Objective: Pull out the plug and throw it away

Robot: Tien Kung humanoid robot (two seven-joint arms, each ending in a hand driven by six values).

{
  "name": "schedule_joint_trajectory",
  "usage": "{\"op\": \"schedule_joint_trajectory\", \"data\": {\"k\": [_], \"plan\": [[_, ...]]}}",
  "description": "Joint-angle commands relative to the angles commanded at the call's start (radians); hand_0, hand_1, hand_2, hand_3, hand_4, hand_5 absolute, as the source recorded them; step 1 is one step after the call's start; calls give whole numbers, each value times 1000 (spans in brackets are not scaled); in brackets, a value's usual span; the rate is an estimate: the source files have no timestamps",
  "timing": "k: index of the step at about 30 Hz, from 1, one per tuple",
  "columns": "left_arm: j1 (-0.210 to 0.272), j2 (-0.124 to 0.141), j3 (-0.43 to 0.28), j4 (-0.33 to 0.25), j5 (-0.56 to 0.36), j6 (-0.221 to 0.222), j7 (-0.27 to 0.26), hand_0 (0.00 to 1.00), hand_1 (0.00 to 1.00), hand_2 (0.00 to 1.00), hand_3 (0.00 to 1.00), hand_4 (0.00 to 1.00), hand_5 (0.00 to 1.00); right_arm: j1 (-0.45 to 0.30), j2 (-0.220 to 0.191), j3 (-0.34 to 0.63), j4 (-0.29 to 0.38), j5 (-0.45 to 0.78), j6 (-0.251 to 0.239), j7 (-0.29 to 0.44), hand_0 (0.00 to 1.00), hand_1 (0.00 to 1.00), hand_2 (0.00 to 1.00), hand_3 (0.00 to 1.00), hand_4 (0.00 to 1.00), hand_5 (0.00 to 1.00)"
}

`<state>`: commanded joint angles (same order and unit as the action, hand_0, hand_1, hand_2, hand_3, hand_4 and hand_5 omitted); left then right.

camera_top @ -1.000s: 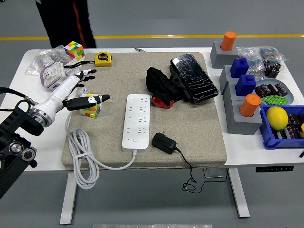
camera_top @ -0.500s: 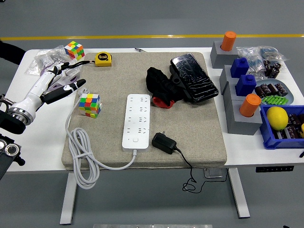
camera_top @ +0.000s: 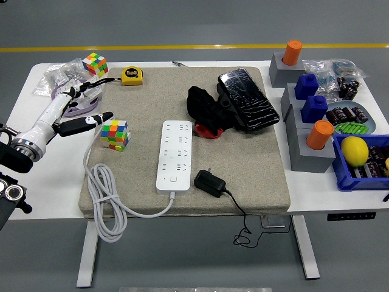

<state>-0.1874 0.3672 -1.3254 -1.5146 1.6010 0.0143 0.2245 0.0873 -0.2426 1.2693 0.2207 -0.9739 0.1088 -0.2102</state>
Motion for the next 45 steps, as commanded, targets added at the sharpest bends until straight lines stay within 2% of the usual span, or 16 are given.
{"op": "schedule_joint_trajectory", "data": {"k": [7,18,45], "plan": [[6,-4,-32,-6,5,-1,-1,869,973,992,998,955,548,1,3,9,1,-2,0,1,658,696,705,674,998,494],[2,-13,-45,-10,7,-6,3,868,968,991,998,954,546,1,-3,14,1,-1,-2,-1,659,696,705,674,998,497],[-6,-5,-46,-25,5,-8,1,867,968,990,998,953,544,7,-2,11,10,4,-4,0,658,696,705,674,998,500]]}}
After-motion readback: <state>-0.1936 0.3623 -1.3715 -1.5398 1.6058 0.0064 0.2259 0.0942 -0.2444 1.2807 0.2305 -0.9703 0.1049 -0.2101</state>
